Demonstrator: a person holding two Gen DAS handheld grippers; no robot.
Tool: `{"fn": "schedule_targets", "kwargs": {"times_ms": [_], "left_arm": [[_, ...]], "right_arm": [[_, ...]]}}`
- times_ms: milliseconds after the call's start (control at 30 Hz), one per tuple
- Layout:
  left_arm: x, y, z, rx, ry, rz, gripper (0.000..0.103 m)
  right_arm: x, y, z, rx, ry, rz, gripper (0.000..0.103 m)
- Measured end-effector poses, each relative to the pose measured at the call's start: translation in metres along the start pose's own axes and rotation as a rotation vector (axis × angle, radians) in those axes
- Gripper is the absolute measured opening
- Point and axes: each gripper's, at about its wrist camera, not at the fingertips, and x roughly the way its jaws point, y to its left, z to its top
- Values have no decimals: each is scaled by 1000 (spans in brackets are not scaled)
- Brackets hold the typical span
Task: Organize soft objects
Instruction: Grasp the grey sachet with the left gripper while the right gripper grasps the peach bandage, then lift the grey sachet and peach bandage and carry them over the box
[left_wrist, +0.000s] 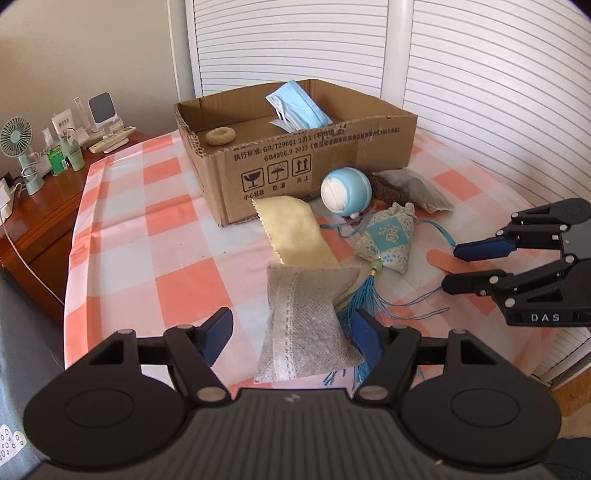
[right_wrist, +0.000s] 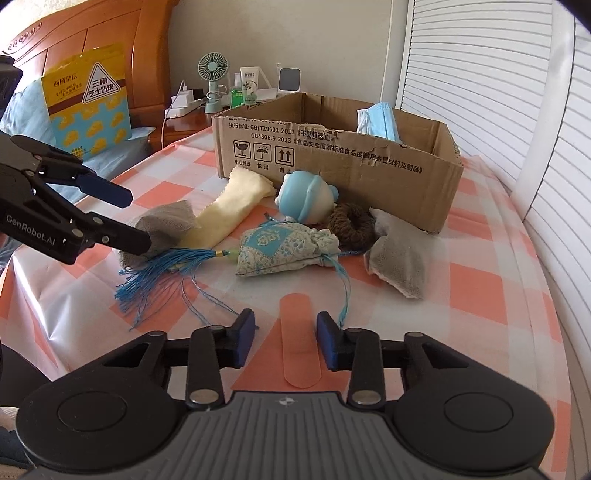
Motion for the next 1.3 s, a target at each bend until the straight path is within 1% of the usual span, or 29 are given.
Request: {"fn": "schedule_targets", "kwargs": {"times_ms": [67, 167, 233, 300, 433, 467, 500, 533, 600, 700, 800, 1067, 1300], "left_arm": [[3, 1, 0, -3, 3, -9, 71], [5, 3, 0, -16, 4, -23, 70], [8, 5, 0, -27, 8, -29, 68], [10, 7, 0, -40, 16, -40, 60], [10, 8, 0, -56, 19, -59, 55], [11, 8, 0, -60, 21, -65, 50], [11, 8, 0, -62, 24, -73, 44], [12, 8, -1, -68, 28, -80, 41], [11, 6, -1, -67, 26, -79, 38], [9, 7, 0, -68, 24, -79, 34], [5, 9, 2, -64, 23, -76, 31], [-14, 9, 12, -27, 15, -74, 30], [-33, 4, 36, 12, -11, -90, 30]], "right_arm": [[0, -1, 1, -2, 4, -3, 31], [0, -2, 1, -6, 8, -8, 26], [0, -2, 1, -5, 9, -10, 26], [1, -3, 1, -2, 10, -10, 26], [1, -2, 2, -4, 14, -19, 26], [2, -2, 2, -8, 15, -25, 26], [1, -2, 2, -9, 16, -29, 26], [1, -2, 2, -8, 18, -30, 25], [1, -3, 3, -7, 22, -31, 23], [-1, -2, 2, -8, 26, -29, 22], [-3, -3, 3, -9, 26, -27, 22], [-22, -8, 9, -18, -2, -20, 22], [-39, -14, 26, -40, -39, -8, 22]]}}
